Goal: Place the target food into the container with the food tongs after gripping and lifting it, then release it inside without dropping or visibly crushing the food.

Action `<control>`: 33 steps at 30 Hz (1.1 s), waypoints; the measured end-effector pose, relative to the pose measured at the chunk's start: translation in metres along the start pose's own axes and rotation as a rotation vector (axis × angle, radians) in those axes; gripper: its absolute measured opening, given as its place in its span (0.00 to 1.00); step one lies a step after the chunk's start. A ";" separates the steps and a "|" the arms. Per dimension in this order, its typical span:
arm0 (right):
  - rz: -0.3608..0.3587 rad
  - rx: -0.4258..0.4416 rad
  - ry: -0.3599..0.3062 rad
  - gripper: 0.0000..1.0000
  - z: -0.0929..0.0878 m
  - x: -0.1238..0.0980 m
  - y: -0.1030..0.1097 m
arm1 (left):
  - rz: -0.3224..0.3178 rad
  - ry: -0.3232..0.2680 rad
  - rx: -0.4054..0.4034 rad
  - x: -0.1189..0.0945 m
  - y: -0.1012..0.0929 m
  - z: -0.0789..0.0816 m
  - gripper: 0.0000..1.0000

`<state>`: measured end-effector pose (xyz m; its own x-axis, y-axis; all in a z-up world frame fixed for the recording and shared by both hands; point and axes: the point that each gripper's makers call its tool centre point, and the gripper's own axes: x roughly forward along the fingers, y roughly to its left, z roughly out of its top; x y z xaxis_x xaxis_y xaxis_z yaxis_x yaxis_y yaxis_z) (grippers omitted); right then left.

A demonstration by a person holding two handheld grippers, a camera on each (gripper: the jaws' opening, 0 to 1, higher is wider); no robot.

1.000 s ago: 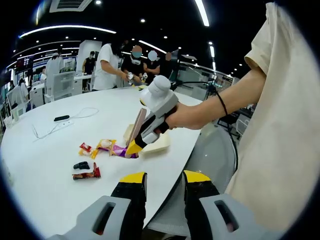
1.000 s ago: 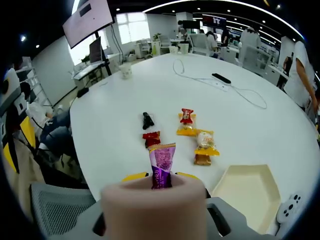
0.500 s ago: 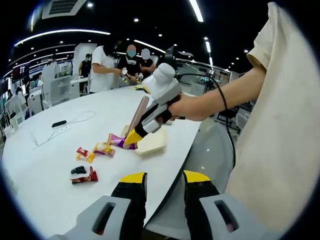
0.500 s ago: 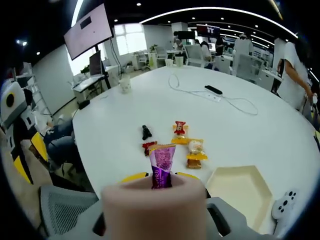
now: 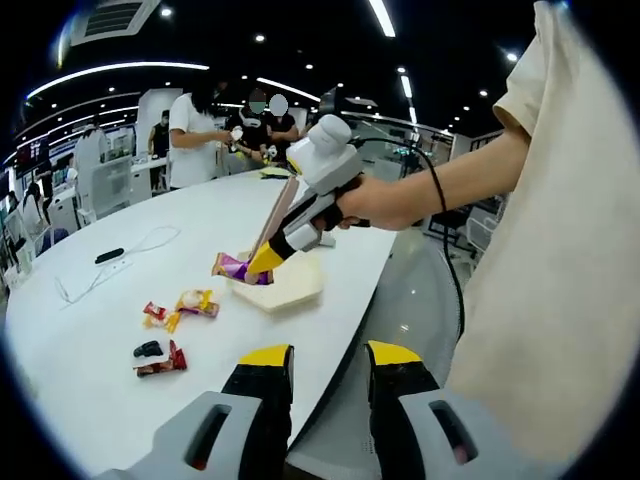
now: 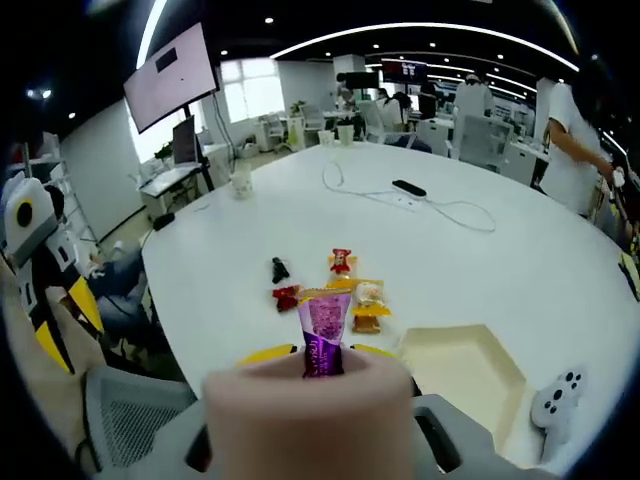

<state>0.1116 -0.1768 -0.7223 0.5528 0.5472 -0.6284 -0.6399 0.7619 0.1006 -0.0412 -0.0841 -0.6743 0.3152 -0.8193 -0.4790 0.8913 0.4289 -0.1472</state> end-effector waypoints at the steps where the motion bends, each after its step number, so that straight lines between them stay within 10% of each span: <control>1: -0.004 0.004 -0.003 0.19 0.000 -0.002 -0.002 | -0.004 0.000 -0.001 0.000 -0.001 0.000 0.27; 33: -0.122 0.014 -0.085 0.19 0.027 -0.044 -0.050 | -0.028 -0.006 0.010 0.005 -0.003 0.008 0.27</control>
<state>0.1335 -0.2303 -0.6790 0.6695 0.4775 -0.5690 -0.5582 0.8288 0.0388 -0.0393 -0.0927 -0.6690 0.2921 -0.8332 -0.4695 0.9030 0.4020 -0.1516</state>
